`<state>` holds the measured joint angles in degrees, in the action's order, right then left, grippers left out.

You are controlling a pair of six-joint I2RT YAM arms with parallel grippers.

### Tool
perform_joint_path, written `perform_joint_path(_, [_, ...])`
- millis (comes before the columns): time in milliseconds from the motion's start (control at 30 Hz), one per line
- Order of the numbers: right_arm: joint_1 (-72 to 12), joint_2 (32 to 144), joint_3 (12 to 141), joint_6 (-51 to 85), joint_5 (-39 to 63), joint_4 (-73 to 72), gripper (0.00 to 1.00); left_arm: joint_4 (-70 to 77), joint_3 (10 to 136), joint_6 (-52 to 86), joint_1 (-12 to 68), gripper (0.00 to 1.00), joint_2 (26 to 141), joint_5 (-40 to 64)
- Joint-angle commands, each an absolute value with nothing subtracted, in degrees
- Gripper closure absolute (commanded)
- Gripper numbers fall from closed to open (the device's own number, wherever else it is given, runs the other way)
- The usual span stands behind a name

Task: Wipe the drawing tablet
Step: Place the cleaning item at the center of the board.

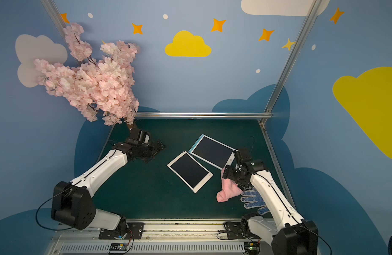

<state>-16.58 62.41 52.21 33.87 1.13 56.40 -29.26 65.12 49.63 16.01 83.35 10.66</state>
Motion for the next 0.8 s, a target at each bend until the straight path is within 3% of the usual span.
perform_joint_path(0, [-16.3, 60.8, 53.3, 32.5, -2.3, 56.5, 0.09, -29.0, 64.9, 48.6, 15.7, 0.0, 82.3, 9.7])
perform_joint_path(300, [-15.9, 68.0, 58.4, 29.1, -0.2, 64.4, 0.08, -30.0, 66.4, 48.0, 15.6, 0.0, 82.6, 9.3])
perform_joint_path(533, [-16.1, 68.3, 60.9, 26.2, 19.0, 56.1, 0.07, -28.0, 67.3, 48.5, 16.6, 0.0, 84.1, 13.0])
perform_joint_path(767, [-14.1, 66.6, 58.7, 32.5, 11.2, 58.7, 0.09, -24.6, 66.3, 50.7, 18.4, 0.0, 84.6, 17.0])
